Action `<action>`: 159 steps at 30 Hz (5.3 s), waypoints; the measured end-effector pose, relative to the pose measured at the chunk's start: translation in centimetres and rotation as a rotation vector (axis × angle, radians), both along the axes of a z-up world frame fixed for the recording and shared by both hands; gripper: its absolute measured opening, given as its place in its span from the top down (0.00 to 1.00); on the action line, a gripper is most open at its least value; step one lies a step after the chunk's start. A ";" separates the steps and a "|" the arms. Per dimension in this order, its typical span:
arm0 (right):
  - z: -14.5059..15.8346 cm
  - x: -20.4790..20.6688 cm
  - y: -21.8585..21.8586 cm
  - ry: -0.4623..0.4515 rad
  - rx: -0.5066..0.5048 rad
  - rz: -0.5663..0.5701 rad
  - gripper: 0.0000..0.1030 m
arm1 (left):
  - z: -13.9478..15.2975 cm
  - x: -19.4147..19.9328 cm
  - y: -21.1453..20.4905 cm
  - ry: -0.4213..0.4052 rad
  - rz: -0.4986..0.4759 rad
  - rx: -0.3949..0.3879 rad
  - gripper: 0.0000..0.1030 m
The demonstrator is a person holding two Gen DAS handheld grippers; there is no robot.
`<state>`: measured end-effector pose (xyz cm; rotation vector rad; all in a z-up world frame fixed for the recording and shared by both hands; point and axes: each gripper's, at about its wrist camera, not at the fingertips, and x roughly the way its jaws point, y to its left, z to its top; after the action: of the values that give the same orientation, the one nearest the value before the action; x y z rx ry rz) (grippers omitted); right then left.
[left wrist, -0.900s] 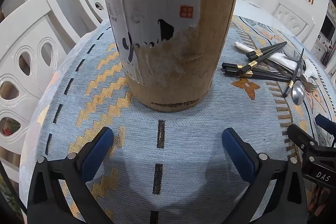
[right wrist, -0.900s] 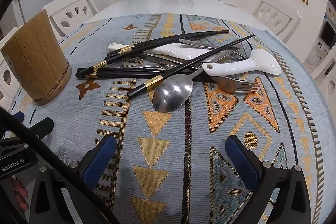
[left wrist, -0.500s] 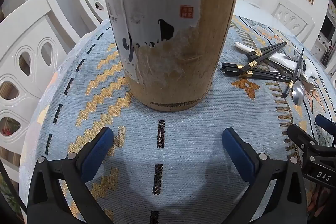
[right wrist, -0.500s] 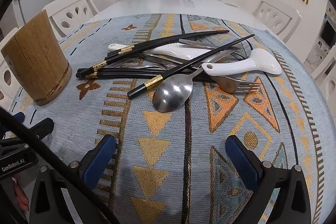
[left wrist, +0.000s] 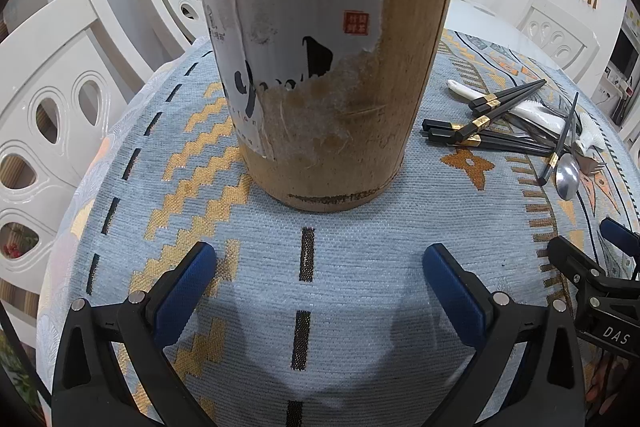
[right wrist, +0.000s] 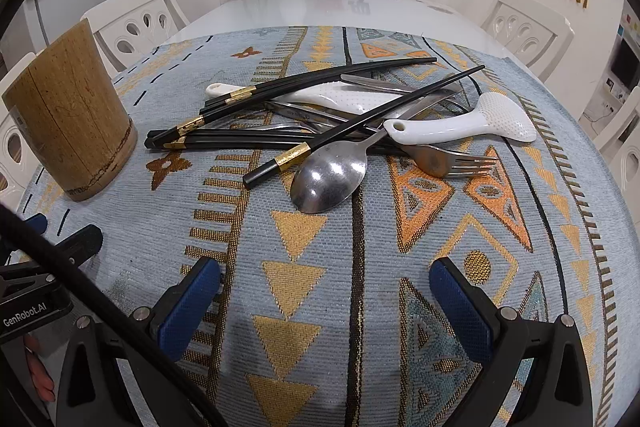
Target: Organize utensils
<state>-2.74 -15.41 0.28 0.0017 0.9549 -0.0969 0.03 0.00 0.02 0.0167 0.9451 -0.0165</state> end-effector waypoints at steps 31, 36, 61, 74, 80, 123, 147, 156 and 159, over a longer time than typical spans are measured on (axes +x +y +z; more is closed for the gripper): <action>0.0 0.0 0.2 0.000 -0.018 -0.001 0.00 | 0.0 0.0 -0.2 -0.002 0.000 0.005 0.00; 0.0 -0.2 0.4 -0.002 -0.018 -0.001 0.00 | 0.0 -0.1 -0.3 -0.003 0.000 0.004 0.00; 0.8 2.5 -2.0 0.214 0.128 0.122 0.00 | 0.0 0.0 -0.1 -0.001 -0.001 0.000 0.00; 1.0 3.1 -3.0 0.328 0.198 0.333 0.00 | 0.0 0.0 -0.1 -0.002 -0.001 0.000 0.00; 1.1 3.2 -5.8 0.319 0.405 0.313 0.00 | 0.0 0.0 -0.1 -0.002 -0.001 0.000 0.00; 0.5 3.4 -0.6 0.002 -0.033 -0.111 0.00 | 0.0 0.0 0.0 -0.002 -0.001 -0.003 0.00; 0.4 4.0 -1.8 0.049 0.033 -0.078 0.00 | 0.0 0.0 0.0 -0.002 -0.001 -0.002 0.00; 2.7 4.2 -5.2 0.186 0.251 -0.003 0.13 | 1.5 0.8 0.5 -0.043 0.025 0.052 0.08; 5.6 4.6 -7.5 0.131 0.377 -0.037 0.13 | 3.7 1.6 1.6 -0.132 0.023 -0.007 0.05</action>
<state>1.90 -22.90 5.85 0.3650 1.0929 0.0506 1.62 1.64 3.69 0.0003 0.8131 0.0020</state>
